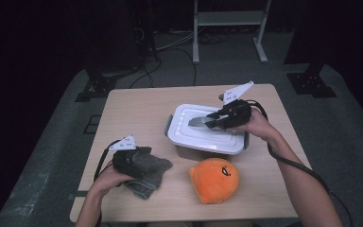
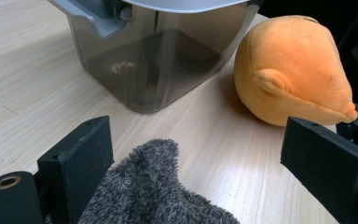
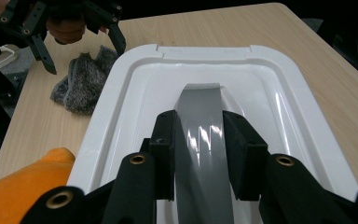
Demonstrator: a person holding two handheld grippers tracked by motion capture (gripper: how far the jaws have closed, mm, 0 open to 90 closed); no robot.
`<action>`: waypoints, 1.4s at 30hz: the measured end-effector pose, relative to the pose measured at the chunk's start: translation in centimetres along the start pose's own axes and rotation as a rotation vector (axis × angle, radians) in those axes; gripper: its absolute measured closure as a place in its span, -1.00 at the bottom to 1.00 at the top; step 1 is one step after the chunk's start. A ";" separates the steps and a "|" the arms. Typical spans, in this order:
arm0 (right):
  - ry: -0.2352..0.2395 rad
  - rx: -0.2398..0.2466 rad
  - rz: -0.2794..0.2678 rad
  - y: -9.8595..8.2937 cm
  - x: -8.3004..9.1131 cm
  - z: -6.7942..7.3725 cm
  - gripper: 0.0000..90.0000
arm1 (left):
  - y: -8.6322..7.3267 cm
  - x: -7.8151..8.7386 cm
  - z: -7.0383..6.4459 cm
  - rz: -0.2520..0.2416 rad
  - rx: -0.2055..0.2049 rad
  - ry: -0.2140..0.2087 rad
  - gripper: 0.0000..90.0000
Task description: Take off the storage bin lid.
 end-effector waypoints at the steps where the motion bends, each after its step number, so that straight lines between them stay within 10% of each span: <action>1: 0.001 -0.004 -0.004 0.1 0.0 0.0 0.46 | 0.0 0.0 0.0 0.002 -0.001 -0.001 -0.81; 23: -0.107 -0.024 -0.073 0.2 6.3 -0.3 0.46 | 0.1 -0.1 -0.1 0.002 -0.005 0.000 -0.81; 42: -0.318 -0.136 -0.123 -6.4 17.4 -0.3 0.46 | 0.0 -0.4 -0.2 0.011 -0.002 -0.002 -0.81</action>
Point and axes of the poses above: each handheld gripper's, and its own axes: x roughly backward along the jaws, y roughly out of its top, z roughly to its left, the point moved 10 cm from there along -x, roughly forward along the jaws, and after that the axes turned 9 degrees about -y, right-handed, at the moved point
